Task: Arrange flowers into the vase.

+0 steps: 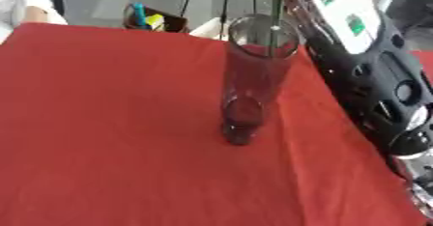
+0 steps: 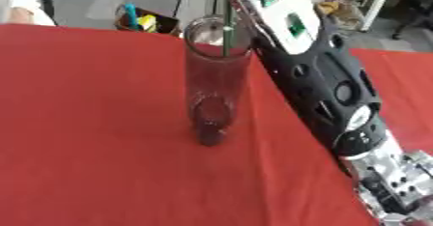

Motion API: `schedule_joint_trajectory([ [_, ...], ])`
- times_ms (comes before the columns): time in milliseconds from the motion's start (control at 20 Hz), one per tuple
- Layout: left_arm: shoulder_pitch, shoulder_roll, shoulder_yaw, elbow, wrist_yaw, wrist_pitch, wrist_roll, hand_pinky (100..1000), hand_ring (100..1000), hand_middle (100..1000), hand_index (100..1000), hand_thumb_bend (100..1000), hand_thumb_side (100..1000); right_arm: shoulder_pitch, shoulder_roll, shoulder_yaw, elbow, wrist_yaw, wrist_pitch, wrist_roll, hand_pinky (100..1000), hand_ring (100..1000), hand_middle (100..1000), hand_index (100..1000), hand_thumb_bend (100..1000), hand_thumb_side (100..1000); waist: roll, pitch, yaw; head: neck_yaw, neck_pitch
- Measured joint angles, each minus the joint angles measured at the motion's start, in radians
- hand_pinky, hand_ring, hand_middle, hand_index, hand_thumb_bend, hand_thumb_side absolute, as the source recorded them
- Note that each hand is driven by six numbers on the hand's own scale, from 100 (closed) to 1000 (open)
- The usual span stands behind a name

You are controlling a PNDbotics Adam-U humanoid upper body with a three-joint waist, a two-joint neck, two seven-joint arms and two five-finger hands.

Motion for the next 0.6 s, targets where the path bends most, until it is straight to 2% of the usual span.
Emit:
schedule_joint_trajectory([
  [300,0.000,0.000,0.000,0.000,0.000,0.000,0.000,726,859,854,960,100,978,0.001,0.000,0.000,0.008,0.002,-0.009,0.009,414,239,102,100,100,631,0.000,0.000,0.000,0.000,-0.003],
  [500,0.000,0.000,0.000,0.000,0.000,0.000,0.000,726,859,854,960,100,979,0.003,0.000,0.000,0.022,0.001,-0.032,0.007,469,282,172,100,100,636,0.000,0.002,0.001,0.000,-0.009],
  [600,0.000,0.000,0.000,0.000,0.000,0.000,-0.001,726,859,854,960,100,980,0.006,0.000,-0.001,0.032,0.002,-0.044,0.008,528,321,244,100,100,644,0.000,0.003,0.001,0.001,-0.009],
])
